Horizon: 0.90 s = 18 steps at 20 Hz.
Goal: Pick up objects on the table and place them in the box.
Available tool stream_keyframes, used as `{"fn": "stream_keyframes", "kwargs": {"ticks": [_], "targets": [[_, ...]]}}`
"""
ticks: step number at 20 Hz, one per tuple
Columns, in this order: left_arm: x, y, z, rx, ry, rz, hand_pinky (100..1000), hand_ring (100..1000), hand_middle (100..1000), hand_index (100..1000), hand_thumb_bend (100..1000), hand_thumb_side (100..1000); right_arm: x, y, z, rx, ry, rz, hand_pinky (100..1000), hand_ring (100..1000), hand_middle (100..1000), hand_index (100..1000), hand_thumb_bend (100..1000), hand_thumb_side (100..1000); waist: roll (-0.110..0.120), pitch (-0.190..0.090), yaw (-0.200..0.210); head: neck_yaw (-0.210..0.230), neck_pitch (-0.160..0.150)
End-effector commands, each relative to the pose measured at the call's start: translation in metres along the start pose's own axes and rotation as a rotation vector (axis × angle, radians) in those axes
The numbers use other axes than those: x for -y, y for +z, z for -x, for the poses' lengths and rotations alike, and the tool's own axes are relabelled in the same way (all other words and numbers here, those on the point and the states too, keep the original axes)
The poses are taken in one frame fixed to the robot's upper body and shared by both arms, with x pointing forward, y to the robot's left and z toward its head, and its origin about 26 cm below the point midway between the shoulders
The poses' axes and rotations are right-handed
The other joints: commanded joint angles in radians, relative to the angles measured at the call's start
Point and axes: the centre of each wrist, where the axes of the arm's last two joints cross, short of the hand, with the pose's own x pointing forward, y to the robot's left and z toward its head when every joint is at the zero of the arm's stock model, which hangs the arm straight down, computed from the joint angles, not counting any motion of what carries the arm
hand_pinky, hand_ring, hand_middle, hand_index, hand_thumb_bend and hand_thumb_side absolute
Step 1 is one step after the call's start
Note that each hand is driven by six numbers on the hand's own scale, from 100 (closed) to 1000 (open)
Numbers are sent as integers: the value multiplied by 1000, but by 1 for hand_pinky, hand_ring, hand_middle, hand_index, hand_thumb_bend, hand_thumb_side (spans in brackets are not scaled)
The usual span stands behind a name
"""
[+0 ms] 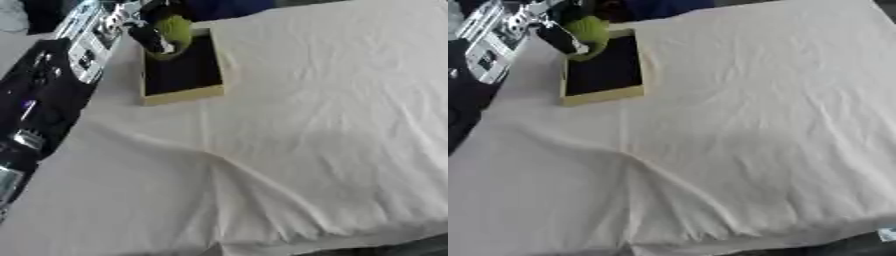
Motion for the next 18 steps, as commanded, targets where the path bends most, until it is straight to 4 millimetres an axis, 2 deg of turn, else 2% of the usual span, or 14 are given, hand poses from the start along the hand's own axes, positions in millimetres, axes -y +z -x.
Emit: {"fn": "stream_keyframes", "kwargs": {"ticks": [1,2,3,4,5,6,11,16,17,18], "targets": [[-10,0,5,13,-48,-19,518,605,502,613,792,100,1,-3,-7,18,19,-15,712,533,562,890,100,648,-10,-17,1,0,5],[-9,0,6,16,-61,-15,518,605,502,613,792,100,1,-3,-6,18,19,-15,712,533,562,890,100,648,-10,-17,1,0,5],[-8,0,7,19,-73,-11,697,785,688,790,762,100,1,-3,-6,18,18,-15,712,533,562,890,100,648,-10,-17,1,-1,5],[-7,0,8,23,-90,-5,720,804,710,815,754,100,1,-3,-6,17,18,-16,712,533,562,890,100,648,-10,-16,2,-1,5],[-6,0,9,25,-103,-1,790,863,775,877,762,100,1,-3,-6,17,18,-16,712,533,562,891,100,648,-10,-16,2,-2,5],[-6,0,9,31,-118,1,814,881,799,890,781,100,1,-3,-6,16,17,-16,712,533,562,891,100,648,-10,-16,3,-3,5],[-7,2,11,33,-171,-1,875,929,883,938,868,100,1,-3,-6,16,16,-17,713,534,562,891,100,648,-11,-16,5,-5,5],[-8,3,11,5,-208,-16,853,907,871,931,866,100,1,-3,-6,18,15,-17,713,534,562,891,100,660,-12,-17,5,-6,5],[-17,4,11,-2,-213,-45,827,889,819,879,647,100,1,-3,-6,18,16,-15,713,534,562,891,100,647,-13,-18,8,-12,5],[-32,6,11,-8,-200,-100,821,885,810,875,567,100,1,-3,-7,20,17,-14,713,534,562,890,100,646,-15,-18,11,-16,5]]}}
